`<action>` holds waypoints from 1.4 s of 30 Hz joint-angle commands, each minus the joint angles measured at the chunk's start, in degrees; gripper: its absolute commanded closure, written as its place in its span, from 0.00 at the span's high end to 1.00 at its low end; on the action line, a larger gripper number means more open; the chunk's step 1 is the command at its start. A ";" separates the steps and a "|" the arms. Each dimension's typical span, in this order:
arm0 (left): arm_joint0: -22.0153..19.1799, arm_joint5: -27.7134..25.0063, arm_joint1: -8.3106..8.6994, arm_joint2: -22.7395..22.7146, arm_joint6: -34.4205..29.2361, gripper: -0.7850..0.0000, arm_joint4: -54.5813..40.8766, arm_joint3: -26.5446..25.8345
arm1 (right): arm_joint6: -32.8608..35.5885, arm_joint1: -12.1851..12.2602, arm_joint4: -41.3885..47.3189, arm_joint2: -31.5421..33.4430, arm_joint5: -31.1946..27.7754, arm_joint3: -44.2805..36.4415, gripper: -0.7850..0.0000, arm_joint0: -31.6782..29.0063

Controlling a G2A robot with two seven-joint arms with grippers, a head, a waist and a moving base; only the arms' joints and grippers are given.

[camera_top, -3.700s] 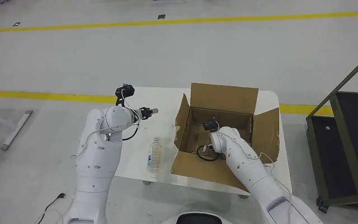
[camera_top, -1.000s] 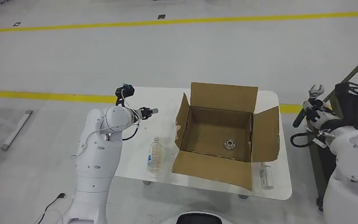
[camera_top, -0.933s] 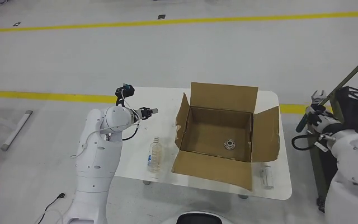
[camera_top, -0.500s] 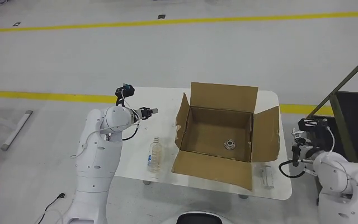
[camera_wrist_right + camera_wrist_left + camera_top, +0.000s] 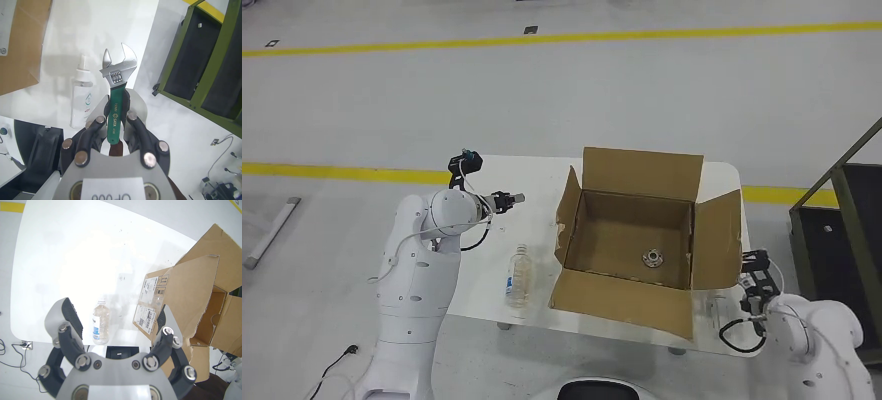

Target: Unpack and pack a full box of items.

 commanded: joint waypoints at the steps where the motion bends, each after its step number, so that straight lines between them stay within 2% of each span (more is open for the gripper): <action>1: 0.00 0.00 0.00 0.00 0.00 1.00 0.00 0.00 | -0.32 0.00 -0.03 -0.50 0.50 0.98 0.00 -0.01; 8: 0.00 0.00 0.00 0.00 0.00 1.00 0.00 0.00 | -1.17 0.14 -1.55 -2.52 1.36 4.35 0.00 0.90; 9: 0.00 0.00 0.00 0.00 0.00 1.00 0.00 0.00 | -1.18 0.17 -1.82 -2.90 1.23 4.74 0.02 1.09; 11: 0.00 0.00 0.00 0.00 0.00 1.00 0.00 0.00 | -1.50 0.19 -1.95 -3.45 1.35 5.64 0.15 1.49; 14: 0.00 0.00 0.00 0.00 0.00 1.00 0.00 0.00 | -1.88 0.22 -2.13 -4.27 1.68 7.35 0.16 2.12; 22: 0.00 0.00 0.00 0.00 0.00 1.00 0.00 0.00 | -1.80 0.37 -2.35 -5.33 2.42 9.10 0.34 3.41; 26: 0.00 0.00 0.00 0.00 0.00 1.00 0.00 0.00 | -1.16 0.56 -2.49 -4.93 2.57 8.49 0.38 3.73; 30: 0.00 0.00 0.00 0.00 0.00 1.00 0.00 0.00 | -0.57 0.81 -0.16 -1.62 4.53 3.59 0.37 3.93; 31: 0.00 0.00 0.00 0.00 0.00 1.00 0.00 0.00 | -0.42 0.86 1.56 0.15 5.85 1.20 0.35 4.23; 32: 0.00 0.00 0.00 0.00 0.00 1.00 0.00 0.00 | -0.10 0.93 2.76 1.80 6.90 -1.07 0.30 4.30; 34: 0.00 0.00 0.00 0.00 0.00 1.00 0.00 0.00 | 0.21 1.07 4.89 4.87 9.15 -6.15 0.04 5.04; 35: 0.00 0.00 0.00 0.00 0.00 1.00 0.00 0.00 | 0.13 1.12 6.26 6.15 9.96 -8.53 0.00 5.59; 39: 0.00 0.00 0.00 0.00 0.00 1.00 0.00 0.00 | -0.03 1.40 8.94 8.06 12.17 -16.74 0.00 9.12; 42: 0.00 0.00 0.00 0.00 0.00 1.00 0.00 0.00 | -0.50 1.48 10.54 5.99 13.92 -20.56 0.00 12.61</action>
